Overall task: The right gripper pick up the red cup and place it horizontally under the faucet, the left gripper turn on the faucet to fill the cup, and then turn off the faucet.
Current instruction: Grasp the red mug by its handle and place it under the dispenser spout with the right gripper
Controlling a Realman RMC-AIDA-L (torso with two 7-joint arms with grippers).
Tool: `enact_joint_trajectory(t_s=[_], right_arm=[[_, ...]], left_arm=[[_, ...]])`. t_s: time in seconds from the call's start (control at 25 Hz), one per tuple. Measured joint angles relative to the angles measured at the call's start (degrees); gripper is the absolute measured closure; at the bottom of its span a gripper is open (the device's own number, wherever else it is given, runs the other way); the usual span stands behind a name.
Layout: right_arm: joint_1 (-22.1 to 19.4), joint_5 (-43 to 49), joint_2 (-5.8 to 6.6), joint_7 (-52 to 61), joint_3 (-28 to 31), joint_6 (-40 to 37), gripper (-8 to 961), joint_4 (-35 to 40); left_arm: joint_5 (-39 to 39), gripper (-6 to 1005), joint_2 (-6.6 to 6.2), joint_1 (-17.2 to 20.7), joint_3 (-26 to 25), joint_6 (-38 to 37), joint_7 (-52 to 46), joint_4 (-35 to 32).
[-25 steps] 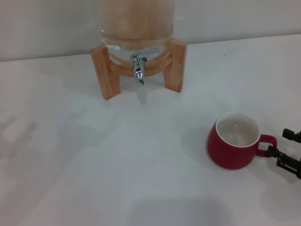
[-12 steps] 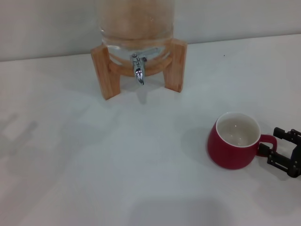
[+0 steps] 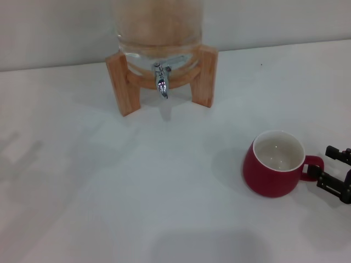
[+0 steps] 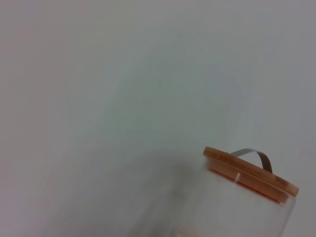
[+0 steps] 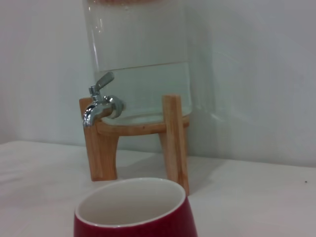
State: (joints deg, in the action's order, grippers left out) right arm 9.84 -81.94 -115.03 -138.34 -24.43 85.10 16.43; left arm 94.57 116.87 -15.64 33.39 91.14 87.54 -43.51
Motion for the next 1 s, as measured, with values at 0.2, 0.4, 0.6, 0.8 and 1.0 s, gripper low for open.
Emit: enact_joint_trajectory(t_s=[0.2, 0.4, 0.6, 0.8, 1.0], right_arm=[[-0.2, 0.0, 0.05, -0.7, 0.5, -0.4, 297, 0.0], [-0.1, -0.1, 0.06, -0.9, 0.7, -0.7, 303, -0.2], [0.1, 0.2, 0.07, -0.8, 0.4, -1.3, 310, -0.3], [0.3, -0.1, 0.07, -0.9, 0.6, -1.6, 316, -1.3], [0.4, -0.1, 0.07, -0.5, 0.7, -1.6, 323, -1.3]], left_arm=[[0.0, 173, -0.06, -0.1, 0.0, -0.1, 0.0, 0.0], [0.0, 173, -0.06, -0.2, 0.0, -0.1, 0.0, 0.0], [0.0, 173, -0.07, -0.3, 0.0, -0.1, 0.0, -0.2], [0.1, 173, -0.07, -0.3, 0.0, -0.2, 0.0, -0.7], [0.1, 173, -0.07, -0.4, 0.0, -0.2, 0.0, -0.7]])
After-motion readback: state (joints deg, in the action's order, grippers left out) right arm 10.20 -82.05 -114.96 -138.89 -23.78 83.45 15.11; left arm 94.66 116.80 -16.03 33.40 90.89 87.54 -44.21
